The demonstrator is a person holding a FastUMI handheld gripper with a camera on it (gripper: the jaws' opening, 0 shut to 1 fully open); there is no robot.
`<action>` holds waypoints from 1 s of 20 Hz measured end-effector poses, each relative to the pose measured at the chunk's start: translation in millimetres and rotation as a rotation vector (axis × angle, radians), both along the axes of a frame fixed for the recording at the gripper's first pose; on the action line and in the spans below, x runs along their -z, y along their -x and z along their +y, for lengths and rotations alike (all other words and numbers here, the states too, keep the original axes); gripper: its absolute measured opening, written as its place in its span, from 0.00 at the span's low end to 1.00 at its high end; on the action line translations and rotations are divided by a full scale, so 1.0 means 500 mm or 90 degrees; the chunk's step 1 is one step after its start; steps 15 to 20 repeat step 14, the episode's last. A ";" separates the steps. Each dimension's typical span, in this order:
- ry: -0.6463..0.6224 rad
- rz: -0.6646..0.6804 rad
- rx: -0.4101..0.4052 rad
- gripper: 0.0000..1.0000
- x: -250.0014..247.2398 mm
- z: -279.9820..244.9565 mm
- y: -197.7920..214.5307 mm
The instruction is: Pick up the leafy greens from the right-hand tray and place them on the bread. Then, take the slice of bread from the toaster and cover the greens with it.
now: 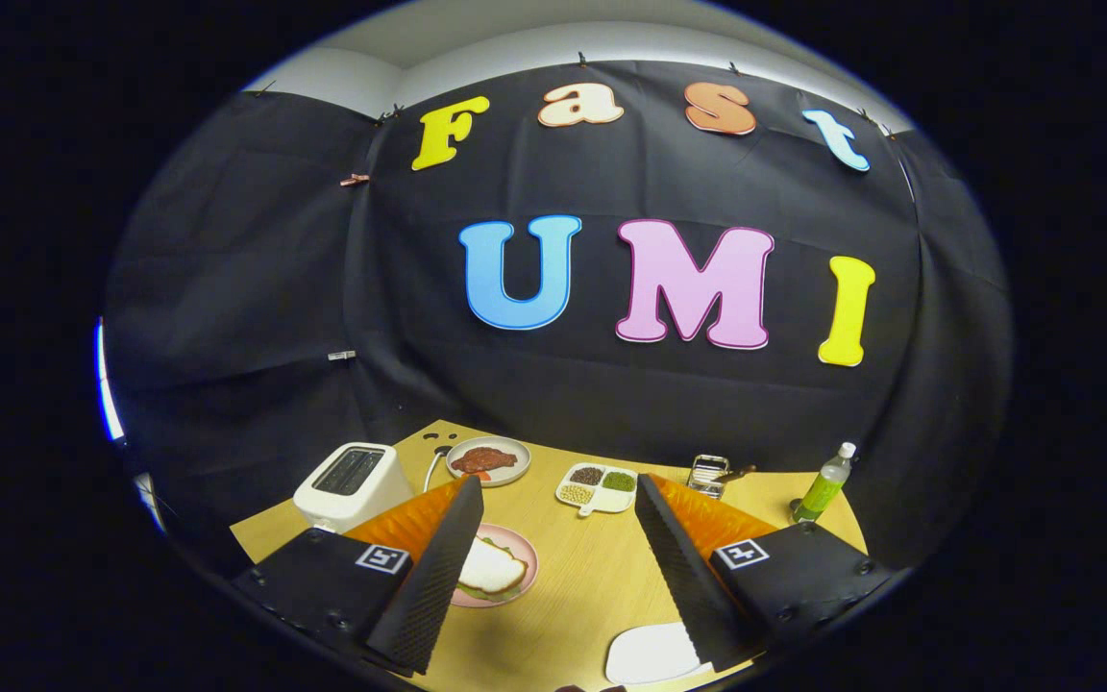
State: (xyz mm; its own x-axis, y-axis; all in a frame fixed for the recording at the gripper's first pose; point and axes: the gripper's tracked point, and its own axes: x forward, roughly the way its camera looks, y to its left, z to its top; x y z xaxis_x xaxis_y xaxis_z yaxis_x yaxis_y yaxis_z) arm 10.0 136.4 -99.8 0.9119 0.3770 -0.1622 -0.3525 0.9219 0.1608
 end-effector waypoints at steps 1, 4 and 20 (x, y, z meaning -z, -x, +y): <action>-0.001 -0.001 -0.005 0.99 0.001 0.000 0.002; -0.004 -0.004 -0.016 0.99 -0.002 -0.006 0.003; 0.019 -0.044 -0.044 0.97 -0.029 -0.006 -0.004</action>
